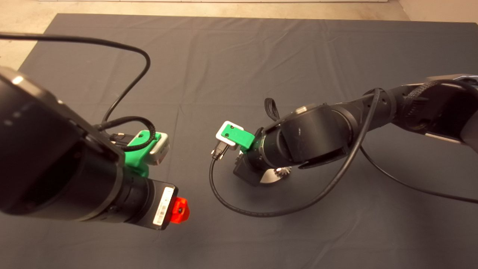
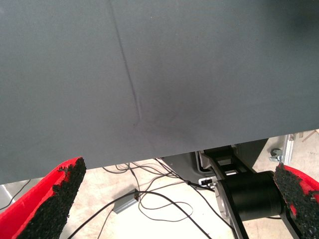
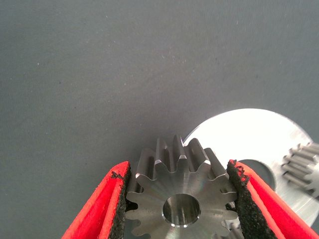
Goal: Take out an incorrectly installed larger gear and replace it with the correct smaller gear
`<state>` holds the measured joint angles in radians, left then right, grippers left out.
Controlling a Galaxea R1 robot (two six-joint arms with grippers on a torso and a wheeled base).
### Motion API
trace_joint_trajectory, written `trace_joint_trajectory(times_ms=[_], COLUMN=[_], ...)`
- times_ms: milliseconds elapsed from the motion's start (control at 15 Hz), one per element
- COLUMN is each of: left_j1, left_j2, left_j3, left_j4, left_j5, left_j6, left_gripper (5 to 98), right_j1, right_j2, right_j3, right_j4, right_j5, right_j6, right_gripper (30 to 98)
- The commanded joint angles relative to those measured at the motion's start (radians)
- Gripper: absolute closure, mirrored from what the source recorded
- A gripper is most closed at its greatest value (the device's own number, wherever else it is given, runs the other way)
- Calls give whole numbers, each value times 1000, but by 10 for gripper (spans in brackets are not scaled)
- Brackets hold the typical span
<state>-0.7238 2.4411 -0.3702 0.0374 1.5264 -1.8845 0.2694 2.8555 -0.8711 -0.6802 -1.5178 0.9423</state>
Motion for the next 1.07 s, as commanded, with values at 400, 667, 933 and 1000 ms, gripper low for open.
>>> trace_joint_trajectory(times_ms=[400, 667, 933, 1000], left_j1=[-20, -20, -20, -20], left_j2=[3, 3, 3, 4], left_j3=[16, 16, 16, 16], left_j4=[-16, -16, -16, -16], left_j5=[132, 132, 132, 132], left_j6=[-4, -4, -4, -4], left_gripper=[58, 58, 58, 58], right_j1=[-21, -66, -85, -87], right_j2=[52, 75, 85, 85], right_j3=[0, -67, -81, -83], right_j4=[8, 7, -5, -10], right_j5=[7, 7, 7, 7], right_j6=[39, 38, 31, 29], right_gripper=[803, 804, 804, 804])
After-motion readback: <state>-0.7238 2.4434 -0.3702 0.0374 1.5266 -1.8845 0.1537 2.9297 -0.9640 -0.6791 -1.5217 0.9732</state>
